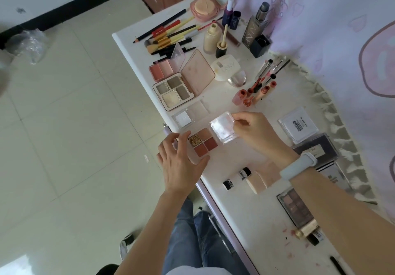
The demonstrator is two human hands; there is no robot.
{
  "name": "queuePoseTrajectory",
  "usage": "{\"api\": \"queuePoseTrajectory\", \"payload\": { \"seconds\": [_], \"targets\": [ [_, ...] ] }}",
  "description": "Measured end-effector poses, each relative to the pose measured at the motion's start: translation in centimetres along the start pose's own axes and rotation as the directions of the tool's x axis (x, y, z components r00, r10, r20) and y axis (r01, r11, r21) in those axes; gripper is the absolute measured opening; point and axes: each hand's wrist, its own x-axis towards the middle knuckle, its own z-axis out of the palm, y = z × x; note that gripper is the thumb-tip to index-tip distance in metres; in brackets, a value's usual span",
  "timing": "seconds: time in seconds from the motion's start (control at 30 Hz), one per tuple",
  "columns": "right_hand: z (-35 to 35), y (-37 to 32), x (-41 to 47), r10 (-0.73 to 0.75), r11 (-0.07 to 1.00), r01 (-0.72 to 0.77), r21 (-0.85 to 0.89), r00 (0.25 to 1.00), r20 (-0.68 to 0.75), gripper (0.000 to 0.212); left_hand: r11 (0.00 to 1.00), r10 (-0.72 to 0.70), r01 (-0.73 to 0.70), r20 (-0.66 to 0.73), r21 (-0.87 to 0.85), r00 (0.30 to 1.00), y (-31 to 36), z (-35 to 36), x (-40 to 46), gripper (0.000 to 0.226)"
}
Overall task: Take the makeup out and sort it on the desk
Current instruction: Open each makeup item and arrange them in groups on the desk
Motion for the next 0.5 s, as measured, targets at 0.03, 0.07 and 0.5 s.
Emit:
{"api": "queuePoseTrajectory", "payload": {
  "seconds": [0.03, 0.07, 0.5],
  "targets": [
    [0.1, 0.1, 0.2, -0.001, 1.0, 0.001, 0.018, 1.0, -0.015, 0.016, 1.0, -0.01, 0.01, 0.002, 0.02, 1.0, 0.0, 0.1, 0.1, 0.074],
    [0.2, 0.3, 0.3, 0.0, 0.999, 0.001, 0.032, 1.0, -0.028, 0.017, 0.999, -0.018, 0.018, 0.01, 0.031, 1.0, -0.1, 0.1, 0.1, 0.075],
    [-2.1, 3.1, -2.0, -0.21, 0.971, 0.159, -0.178, 0.923, -0.322, 0.027, 0.994, 0.093, -0.091, -0.035, 0.057, 0.995, 1.0, -0.5, -0.3, 0.069]
  ]
}}
